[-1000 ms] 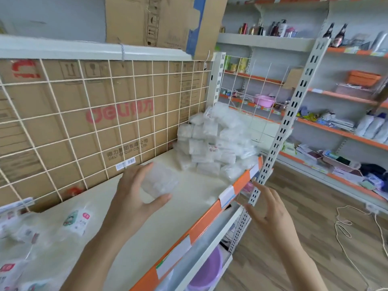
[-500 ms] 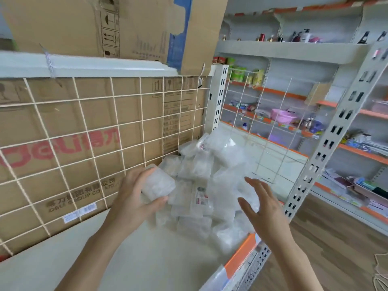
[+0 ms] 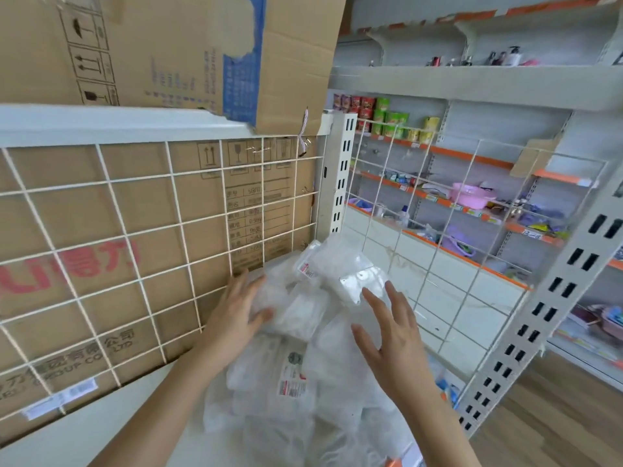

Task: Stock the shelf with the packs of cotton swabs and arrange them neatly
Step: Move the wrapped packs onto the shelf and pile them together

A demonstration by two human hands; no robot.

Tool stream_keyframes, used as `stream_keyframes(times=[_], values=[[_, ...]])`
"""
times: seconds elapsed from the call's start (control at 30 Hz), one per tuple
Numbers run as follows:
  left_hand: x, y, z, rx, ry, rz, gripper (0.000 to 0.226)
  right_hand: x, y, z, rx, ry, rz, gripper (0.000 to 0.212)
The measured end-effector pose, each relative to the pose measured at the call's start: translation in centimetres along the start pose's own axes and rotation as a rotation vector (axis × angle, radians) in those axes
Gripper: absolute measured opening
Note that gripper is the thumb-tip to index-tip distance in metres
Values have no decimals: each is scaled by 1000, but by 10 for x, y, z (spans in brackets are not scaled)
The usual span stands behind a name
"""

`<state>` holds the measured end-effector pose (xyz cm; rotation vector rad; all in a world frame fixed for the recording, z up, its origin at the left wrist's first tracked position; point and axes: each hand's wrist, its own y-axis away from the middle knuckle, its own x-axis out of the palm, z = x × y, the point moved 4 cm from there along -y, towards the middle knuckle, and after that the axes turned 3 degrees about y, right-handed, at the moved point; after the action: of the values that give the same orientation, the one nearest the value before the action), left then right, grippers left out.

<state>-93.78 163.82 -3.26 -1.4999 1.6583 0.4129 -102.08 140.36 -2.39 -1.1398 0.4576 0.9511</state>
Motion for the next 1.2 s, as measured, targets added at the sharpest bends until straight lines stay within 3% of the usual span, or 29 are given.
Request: stream_keyframes(times=[0.3,0.5,0.67,0.8,0.93,1.2], values=[[-16,19,-5,3,-8,-94,93,-11,5,4,50,-65,35,62],[-52,62,-1,67,-26,-161,65,-31,34,16,71,-45,38,63],[-83,115,18,87,-73,-160,68,-46,73,41,68,-49,23,58],[-110,176,36,72,-49,-156,52,-51,108,78,52,-109,12,40],[-144,243,59,90,-92,-117,61,-52,152,121,52,-159,26,43],[-219,371,88,44,-85,-168,53,-42,221,215,-19,-230,128,43]])
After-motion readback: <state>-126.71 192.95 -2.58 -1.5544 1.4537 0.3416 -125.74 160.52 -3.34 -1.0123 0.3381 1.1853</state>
